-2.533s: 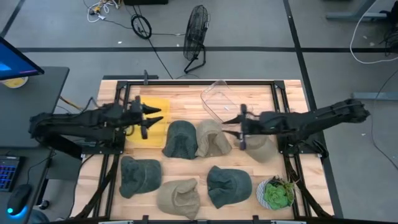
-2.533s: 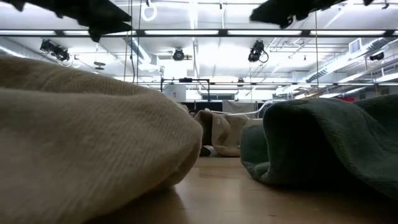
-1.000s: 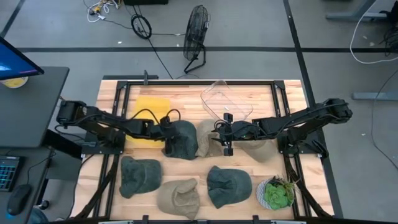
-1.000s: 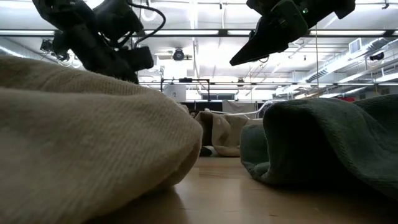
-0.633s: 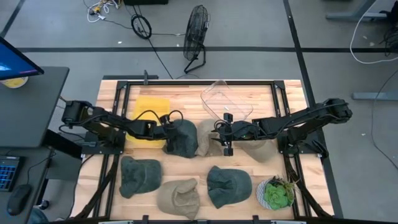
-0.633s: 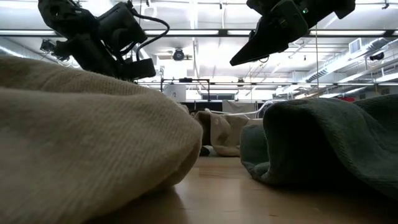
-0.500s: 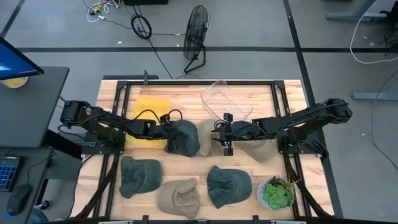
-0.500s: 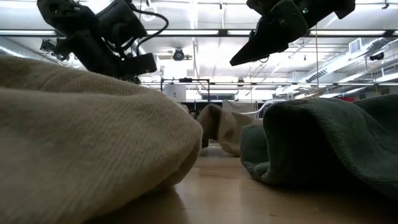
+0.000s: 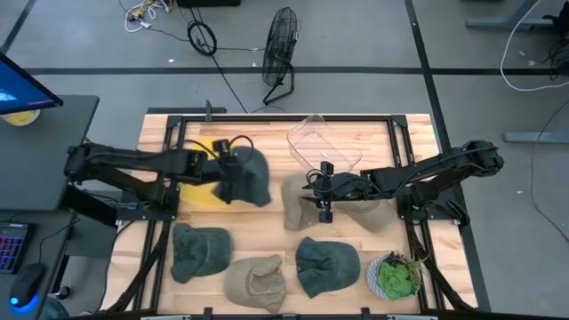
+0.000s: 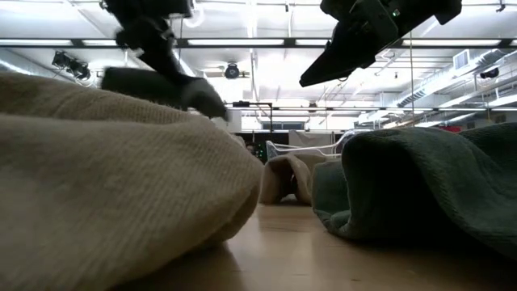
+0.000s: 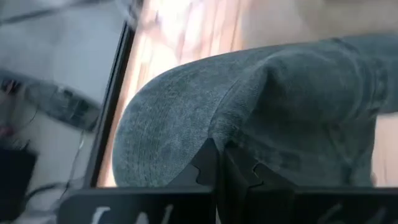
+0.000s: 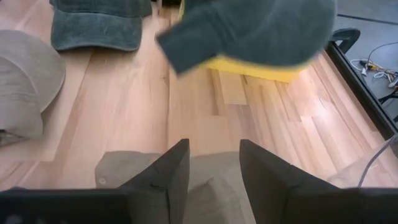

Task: Pick & Place hat
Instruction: Put the top black cap into the yellow bin

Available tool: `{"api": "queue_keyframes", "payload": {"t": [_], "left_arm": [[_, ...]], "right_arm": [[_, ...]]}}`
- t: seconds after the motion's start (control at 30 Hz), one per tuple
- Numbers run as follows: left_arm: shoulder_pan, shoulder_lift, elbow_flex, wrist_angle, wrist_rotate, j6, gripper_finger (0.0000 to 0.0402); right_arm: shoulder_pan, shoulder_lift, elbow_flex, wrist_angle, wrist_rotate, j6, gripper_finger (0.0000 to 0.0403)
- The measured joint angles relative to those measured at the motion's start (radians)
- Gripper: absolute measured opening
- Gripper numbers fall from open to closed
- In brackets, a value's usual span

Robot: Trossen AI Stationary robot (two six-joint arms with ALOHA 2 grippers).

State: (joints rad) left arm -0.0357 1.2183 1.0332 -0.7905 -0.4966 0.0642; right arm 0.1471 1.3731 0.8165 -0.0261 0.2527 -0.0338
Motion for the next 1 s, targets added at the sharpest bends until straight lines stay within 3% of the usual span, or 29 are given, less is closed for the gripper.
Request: {"api": "queue_keyframes", "payload": {"t": [0.13, 0.4, 0.63, 0.87, 1.0], "left_arm": [[0.0, -0.022, 0.09, -0.267, -0.01, 0.013, 0.0008], [0.044, -0.03, 0.1, -0.567, -0.14, 0.104, 0.0007], [0.183, -0.028, 0.013, -0.482, -0.137, 0.154, 0.0007], [0.255, -0.028, -0.153, -0.141, -0.08, 0.286, 0.0013], [0.259, -0.028, -0.197, -0.024, -0.074, 0.308, 0.0012]], "right_arm": [[0.0, 0.0, 0.0, 0.0, 0.0, 0.0, 0.0146], [0.0, 0.0, 0.0, 0.002, 0.0, 0.0, 0.0146], [0.0, 0.0, 0.0, 0.002, 0.0, -0.005, 0.0146], [0.0, 0.0, 0.0, 0.002, 0.0, -0.006, 0.0146], [0.0, 0.0, 0.0, 0.002, 0.0, -0.008, 0.0146]]}}
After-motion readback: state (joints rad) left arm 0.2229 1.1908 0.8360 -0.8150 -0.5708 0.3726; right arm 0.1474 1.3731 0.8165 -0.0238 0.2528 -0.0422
